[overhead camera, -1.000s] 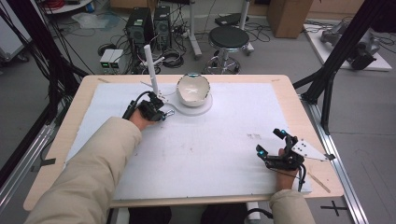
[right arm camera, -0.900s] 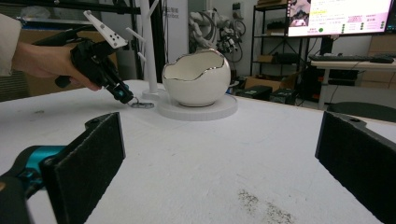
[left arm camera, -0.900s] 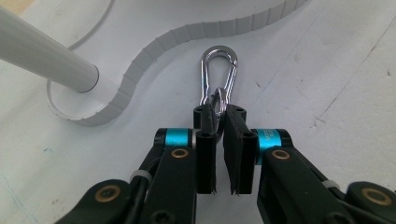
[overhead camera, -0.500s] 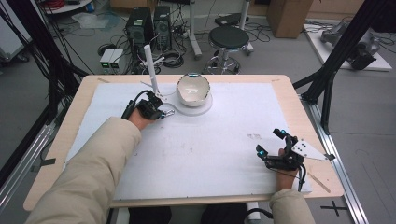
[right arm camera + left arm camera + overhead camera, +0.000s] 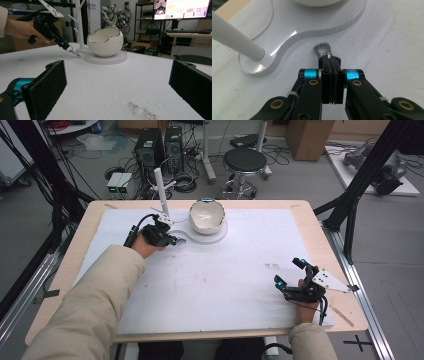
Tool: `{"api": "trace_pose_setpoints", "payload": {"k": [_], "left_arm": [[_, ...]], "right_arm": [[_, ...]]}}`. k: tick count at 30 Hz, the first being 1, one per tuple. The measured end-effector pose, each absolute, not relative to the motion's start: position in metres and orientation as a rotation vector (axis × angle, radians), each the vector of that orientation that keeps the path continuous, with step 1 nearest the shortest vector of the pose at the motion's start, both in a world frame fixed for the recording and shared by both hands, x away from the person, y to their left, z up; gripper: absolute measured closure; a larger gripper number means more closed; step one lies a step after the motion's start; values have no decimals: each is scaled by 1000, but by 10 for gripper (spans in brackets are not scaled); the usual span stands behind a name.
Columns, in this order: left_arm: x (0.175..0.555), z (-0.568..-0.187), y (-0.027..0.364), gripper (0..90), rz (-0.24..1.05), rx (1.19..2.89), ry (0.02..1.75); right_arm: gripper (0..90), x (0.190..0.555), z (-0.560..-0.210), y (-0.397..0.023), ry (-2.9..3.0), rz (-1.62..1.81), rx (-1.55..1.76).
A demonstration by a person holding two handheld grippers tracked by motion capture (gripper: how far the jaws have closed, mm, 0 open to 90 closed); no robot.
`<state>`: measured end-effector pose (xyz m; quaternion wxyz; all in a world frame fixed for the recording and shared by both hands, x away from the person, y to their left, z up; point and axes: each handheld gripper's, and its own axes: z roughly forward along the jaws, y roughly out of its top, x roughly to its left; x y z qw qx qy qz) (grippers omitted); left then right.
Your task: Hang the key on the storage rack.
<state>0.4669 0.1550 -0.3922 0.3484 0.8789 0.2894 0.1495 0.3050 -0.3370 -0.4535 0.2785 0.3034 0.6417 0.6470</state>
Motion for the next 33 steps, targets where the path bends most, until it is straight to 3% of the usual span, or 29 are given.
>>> {"api": "trace_pose_setpoints", "payload": {"k": [5, 19, 33], "left_arm": [[461, -381, 163, 884, 311, 2208, 686], [445, -340, 199, 884, 301, 2039, 626], [460, -289, 225, 884, 305, 1991, 565]], "right_arm": [[4, 305, -453, -337, 1722, 1736, 812], [4, 305, -453, -337, 1722, 1736, 809], [4, 305, -453, -336, 1726, 1737, 820]]}}
